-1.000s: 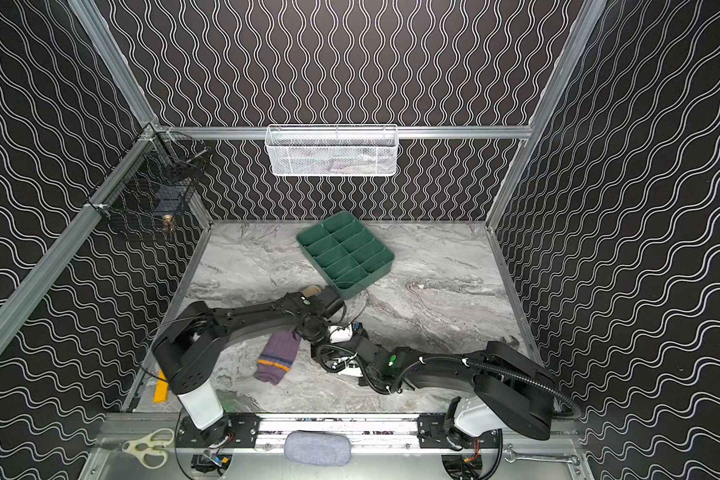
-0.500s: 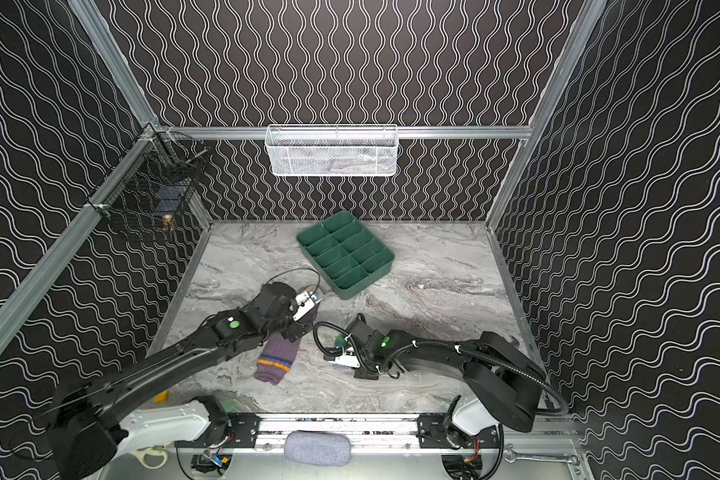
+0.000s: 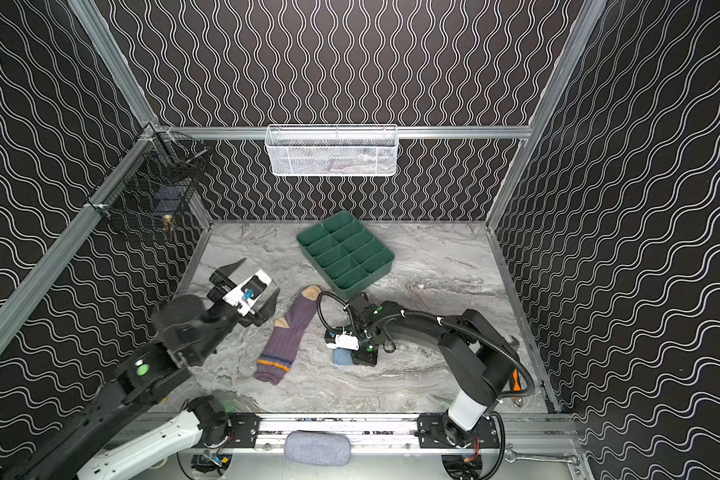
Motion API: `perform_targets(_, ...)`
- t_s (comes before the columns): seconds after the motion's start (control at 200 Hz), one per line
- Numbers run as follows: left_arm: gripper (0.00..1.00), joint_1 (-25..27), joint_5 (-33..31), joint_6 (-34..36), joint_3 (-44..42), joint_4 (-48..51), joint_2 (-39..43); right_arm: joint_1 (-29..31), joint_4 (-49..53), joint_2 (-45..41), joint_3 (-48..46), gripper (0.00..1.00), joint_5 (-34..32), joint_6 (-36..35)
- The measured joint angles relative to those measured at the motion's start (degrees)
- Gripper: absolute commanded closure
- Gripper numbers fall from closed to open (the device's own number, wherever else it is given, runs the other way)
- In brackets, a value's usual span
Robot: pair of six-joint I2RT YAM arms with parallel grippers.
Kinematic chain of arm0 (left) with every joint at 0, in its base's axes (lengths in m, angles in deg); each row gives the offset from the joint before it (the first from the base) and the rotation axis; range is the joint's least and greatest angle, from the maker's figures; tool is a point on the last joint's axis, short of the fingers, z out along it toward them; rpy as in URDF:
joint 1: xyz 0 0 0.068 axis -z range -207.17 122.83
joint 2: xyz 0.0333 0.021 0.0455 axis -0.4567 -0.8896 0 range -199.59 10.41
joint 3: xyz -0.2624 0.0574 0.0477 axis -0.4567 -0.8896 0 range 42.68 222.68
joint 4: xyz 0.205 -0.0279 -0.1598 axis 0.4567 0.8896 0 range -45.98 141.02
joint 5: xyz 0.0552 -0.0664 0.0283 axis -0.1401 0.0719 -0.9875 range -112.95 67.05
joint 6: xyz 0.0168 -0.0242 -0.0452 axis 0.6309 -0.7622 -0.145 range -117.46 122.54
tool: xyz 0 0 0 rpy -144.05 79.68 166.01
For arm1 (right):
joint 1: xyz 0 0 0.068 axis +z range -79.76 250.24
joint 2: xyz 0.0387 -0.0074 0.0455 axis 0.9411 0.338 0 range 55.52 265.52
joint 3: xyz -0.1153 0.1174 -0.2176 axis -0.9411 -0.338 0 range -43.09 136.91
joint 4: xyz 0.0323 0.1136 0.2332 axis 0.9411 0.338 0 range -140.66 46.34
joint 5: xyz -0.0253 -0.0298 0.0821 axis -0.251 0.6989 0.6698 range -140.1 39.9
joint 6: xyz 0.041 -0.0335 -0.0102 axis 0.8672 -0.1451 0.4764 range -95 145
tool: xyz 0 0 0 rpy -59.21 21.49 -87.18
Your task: Roll the socks
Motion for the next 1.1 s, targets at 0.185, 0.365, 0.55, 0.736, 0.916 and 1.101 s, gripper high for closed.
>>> perform_targets(0.185,0.08,2.36,19.41,4.98,3.61,14.73,-12.11,-1.77,1.95,2.93,2.25,1.00,2.36,-1.99)
perform_targets(0.365,0.09,20.33,12.55,8.76,-7.61,11.72,-18.60,-3.56,-0.02,5.64,4.85,1.00,3.45,-4.66)
perform_targets(0.55,0.14,26.62,1.29,10.45,-14.67,-1.40,-32.59,-5.16,-5.03,8.24,6.69,1.00,4.24,-6.95)
perform_targets(0.736,0.18,26.95,-8.92,10.71,-19.10,-19.89,-42.32,-6.36,-8.94,9.42,7.02,1.00,6.58,-7.96)
perform_targets(0.916,0.26,26.86,-17.68,13.94,-21.68,-32.20,-47.95,-7.30,-9.40,9.35,6.40,1.00,8.52,-8.72)
perform_targets(1.101,0.29,27.04,-19.10,13.33,-19.28,-27.85,-37.57,-7.50,-11.80,4.92,1.49,1.00,5.09,-8.44)
